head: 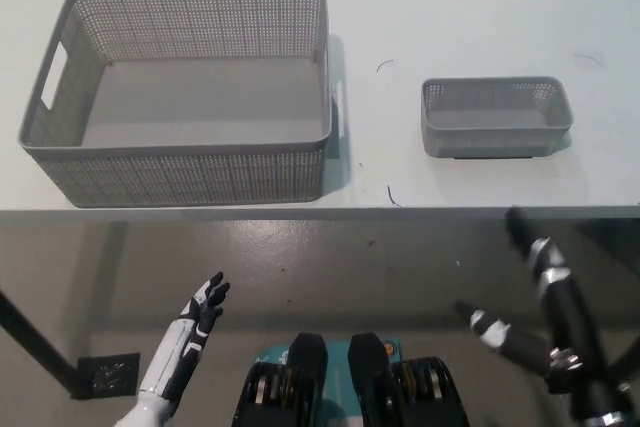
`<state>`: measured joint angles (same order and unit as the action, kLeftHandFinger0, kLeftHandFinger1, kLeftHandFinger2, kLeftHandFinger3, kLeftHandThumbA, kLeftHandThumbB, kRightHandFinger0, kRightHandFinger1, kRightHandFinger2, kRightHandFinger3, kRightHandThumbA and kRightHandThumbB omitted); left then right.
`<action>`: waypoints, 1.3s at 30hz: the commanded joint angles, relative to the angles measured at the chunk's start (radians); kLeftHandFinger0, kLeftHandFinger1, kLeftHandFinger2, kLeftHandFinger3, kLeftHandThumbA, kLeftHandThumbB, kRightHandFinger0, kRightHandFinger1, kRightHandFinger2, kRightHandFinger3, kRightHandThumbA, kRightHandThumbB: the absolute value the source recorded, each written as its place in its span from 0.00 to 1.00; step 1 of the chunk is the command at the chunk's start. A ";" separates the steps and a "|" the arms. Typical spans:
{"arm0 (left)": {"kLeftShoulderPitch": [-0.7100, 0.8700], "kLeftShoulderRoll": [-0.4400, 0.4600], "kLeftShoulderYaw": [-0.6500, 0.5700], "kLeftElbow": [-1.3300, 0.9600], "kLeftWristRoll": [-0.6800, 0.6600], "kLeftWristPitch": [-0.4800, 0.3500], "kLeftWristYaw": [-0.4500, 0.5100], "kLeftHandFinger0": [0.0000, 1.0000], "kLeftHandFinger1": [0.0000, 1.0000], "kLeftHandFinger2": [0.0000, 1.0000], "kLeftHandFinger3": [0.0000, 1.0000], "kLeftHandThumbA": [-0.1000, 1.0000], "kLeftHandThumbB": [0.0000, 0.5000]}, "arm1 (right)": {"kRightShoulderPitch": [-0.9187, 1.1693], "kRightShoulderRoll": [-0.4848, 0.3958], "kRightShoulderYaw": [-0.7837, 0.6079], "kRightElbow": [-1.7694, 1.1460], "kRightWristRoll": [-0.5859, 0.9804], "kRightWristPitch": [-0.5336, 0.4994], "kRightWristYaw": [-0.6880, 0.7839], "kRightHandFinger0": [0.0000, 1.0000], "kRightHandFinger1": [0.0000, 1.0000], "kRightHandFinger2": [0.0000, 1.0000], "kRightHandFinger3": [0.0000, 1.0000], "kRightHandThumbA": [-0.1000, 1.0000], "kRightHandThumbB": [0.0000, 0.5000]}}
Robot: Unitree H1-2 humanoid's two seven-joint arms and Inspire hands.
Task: Use the right hand to pick up a small rectangular container and put it into a bigger container on the left side
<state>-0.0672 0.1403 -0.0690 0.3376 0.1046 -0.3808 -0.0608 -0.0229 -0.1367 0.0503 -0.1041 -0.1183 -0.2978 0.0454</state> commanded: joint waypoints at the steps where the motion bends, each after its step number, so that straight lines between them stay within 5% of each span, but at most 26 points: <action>1: -0.022 0.017 0.012 -0.058 0.014 -0.043 0.013 1.00 1.00 1.00 1.00 1.00 0.47 | -0.074 -0.098 -0.063 -0.247 -0.072 0.149 0.037 1.00 1.00 1.00 1.00 1.00 0.52; 5: -0.040 0.026 0.016 -0.059 0.009 -0.036 0.005 1.00 1.00 1.00 1.00 1.00 0.45 | -0.216 -0.247 -0.122 -0.399 -0.120 0.328 0.113 1.00 1.00 1.00 1.00 1.00 0.65; 10: -0.051 0.032 0.024 -0.056 0.010 -0.035 0.006 1.00 1.00 1.00 1.00 1.00 0.45 | -0.456 -0.404 -0.129 -0.409 -0.128 0.508 0.197 1.00 1.00 1.00 1.00 1.00 0.65; 12: -0.054 0.037 0.025 -0.058 0.013 -0.027 0.002 1.00 1.00 1.00 1.00 1.00 0.43 | -0.633 -0.524 -0.083 -0.395 -0.140 0.666 0.312 1.00 1.00 1.00 1.00 1.00 0.62; 18: -0.066 0.043 0.027 -0.054 0.009 -0.018 -0.003 1.00 1.00 1.00 1.00 1.00 0.44 | -1.049 -0.685 0.125 -0.120 -0.175 0.718 0.617 1.00 1.00 1.00 1.00 1.00 0.65; 24: -0.069 0.042 0.020 -0.041 0.026 -0.032 0.001 1.00 1.00 1.00 1.00 1.00 0.38 | -1.304 -0.620 0.303 0.252 -0.240 0.747 0.778 1.00 1.00 1.00 1.00 1.00 0.72; 32: -0.074 0.050 0.018 -0.043 0.038 -0.031 0.002 1.00 1.00 1.00 1.00 1.00 0.36 | -1.541 -0.470 0.513 0.843 -0.369 0.476 0.836 1.00 1.00 1.00 1.00 1.00 0.75; 36: -0.078 0.054 0.009 -0.041 0.067 -0.037 0.008 1.00 1.00 1.00 1.00 1.00 0.34 | -1.618 -0.386 0.589 1.054 -0.383 0.393 0.860 1.00 1.00 1.00 1.00 1.00 0.61; 39: -0.077 0.056 0.004 -0.044 0.079 -0.037 0.008 1.00 1.00 1.00 1.00 1.00 0.34 | -1.650 -0.337 0.636 1.156 -0.408 0.387 0.832 1.00 1.00 1.00 1.00 1.00 0.68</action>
<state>-0.0905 0.1456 -0.0566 0.3429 0.1154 -0.3721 -0.0612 -1.1974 -0.5498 0.4712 0.5210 -0.3053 0.1832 0.5465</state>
